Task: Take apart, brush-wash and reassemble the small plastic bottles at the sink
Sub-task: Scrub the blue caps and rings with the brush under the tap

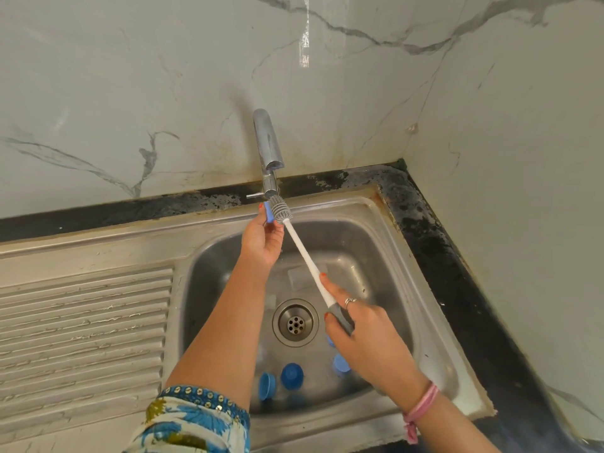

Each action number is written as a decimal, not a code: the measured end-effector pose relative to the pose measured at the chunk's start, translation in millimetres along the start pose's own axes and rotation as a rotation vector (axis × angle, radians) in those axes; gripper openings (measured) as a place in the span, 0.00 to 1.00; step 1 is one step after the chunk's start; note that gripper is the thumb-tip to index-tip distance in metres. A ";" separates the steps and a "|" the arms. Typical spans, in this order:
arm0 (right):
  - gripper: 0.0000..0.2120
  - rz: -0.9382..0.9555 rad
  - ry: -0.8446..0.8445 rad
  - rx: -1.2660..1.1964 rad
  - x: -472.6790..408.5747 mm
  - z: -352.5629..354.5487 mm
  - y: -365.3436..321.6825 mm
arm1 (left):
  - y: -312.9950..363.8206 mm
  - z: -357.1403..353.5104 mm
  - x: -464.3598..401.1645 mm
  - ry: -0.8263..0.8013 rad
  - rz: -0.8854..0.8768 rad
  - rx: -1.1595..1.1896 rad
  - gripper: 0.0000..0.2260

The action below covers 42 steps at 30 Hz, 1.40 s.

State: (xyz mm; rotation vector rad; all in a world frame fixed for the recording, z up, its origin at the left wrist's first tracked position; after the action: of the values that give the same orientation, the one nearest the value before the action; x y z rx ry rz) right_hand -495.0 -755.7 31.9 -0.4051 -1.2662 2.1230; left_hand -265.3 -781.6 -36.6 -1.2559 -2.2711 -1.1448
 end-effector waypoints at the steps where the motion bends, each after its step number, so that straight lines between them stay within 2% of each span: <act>1: 0.29 -0.003 -0.001 -0.010 -0.5 3.0 2.4 | 0.1 -0.6 -0.9 -0.005 0.008 0.037 0.07; 5: 0.17 -0.032 0.005 0.015 -5.6 22.3 9.9 | 0.1 0.8 -1.3 -0.029 0.067 0.093 0.15; 8: 0.16 -0.032 0.000 0.191 -8.3 37.8 13.5 | 6.1 -0.4 2.3 -0.030 0.057 -0.045 0.21; 12: 0.17 -0.008 0.019 0.206 -7.8 49.2 13.8 | 7.5 -3.4 5.6 0.012 0.027 -0.156 0.14; 15: 0.18 -0.021 0.058 0.178 -7.4 56.2 21.7 | 5.9 -6.5 4.9 -0.016 0.037 -0.043 0.11; 19: 0.20 -0.023 0.063 0.284 -4.3 63.2 24.5 | 7.1 -2.3 4.4 0.024 0.033 0.028 0.12; 23: 0.21 0.022 0.090 0.437 -5.7 64.9 18.9 | 11.3 -2.9 10.5 0.026 0.014 -0.123 0.18; 26: 0.22 0.089 0.128 0.599 -9.8 67.2 16.3 | 14.6 -1.0 13.1 0.000 0.010 -0.255 0.14; 31: 0.23 0.178 0.163 0.768 -13.5 66.2 15.4 | 21.2 1.7 14.2 0.016 -0.007 -0.516 0.19; 34: 0.24 0.185 0.170 0.832 -17.4 60.1 15.7 | 16.3 -5.8 15.1 -0.066 0.037 -0.527 0.15; 36: 0.23 0.125 0.150 0.799 -22.0 58.0 13.8 | 14.4 -12.4 16.0 -0.101 0.052 -0.454 0.12; 38: 0.22 0.079 0.072 0.643 -25.4 52.7 12.2 | 14.0 -20.8 16.6 -0.119 0.051 -0.420 0.11; 42: 0.18 -0.045 -0.036 -0.097 -27.8 43.6 7.6 | 15.1 -39.7 21.4 -0.144 -0.016 -0.322 0.06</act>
State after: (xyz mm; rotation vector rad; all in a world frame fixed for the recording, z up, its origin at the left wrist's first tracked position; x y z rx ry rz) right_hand -500.6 -805.9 45.2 -0.3778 -1.3898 2.0453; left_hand -269.5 -795.2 8.8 -1.4807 -2.2640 -1.5182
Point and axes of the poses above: each hand's wrist, its own x-axis away from the middle knuckle, its own z-axis out of the back of the hand, y = z × x, the point moved 7 cm from there along -x, towards the middle knuckle, and after that the axes turned 9 degrees about -x, right-handed, at the moved point
